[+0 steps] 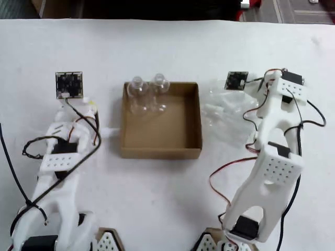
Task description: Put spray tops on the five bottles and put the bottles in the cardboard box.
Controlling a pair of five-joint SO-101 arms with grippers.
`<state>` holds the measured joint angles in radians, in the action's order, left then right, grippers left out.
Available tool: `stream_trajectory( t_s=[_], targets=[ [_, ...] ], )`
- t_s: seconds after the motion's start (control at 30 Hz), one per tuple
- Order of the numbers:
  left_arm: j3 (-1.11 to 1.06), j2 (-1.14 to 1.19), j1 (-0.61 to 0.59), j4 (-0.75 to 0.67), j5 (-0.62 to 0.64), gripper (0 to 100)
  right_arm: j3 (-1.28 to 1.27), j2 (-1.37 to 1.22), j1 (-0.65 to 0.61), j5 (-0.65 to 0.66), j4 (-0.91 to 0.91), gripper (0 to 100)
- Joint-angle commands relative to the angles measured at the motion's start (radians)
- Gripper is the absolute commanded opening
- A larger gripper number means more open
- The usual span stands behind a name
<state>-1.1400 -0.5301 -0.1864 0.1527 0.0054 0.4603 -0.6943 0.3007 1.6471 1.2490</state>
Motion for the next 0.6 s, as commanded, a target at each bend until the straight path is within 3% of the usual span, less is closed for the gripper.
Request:
stream_trajectory(
  t_s=[0.0, 0.2, 0.4, 0.57],
  targets=[
    [0.029, -0.004, 0.01, -0.031, -0.009, 2, 0.06, -0.033, 0.005, 0.006, 0.019, 24.8],
    [0.029, -0.004, 0.01, -0.031, -0.009, 2, 0.069, -0.03, 0.045, 0.009, 0.088, 1.9],
    [0.029, -0.004, 0.01, -0.031, -0.009, 2, 0.104, 0.027, 0.166, 0.012, 0.202, 4.4],
    [0.029, -0.004, 0.01, -0.031, -0.009, 2, 0.115, 0.05, 0.298, 0.169, 0.297, 4.8]
  ],
)
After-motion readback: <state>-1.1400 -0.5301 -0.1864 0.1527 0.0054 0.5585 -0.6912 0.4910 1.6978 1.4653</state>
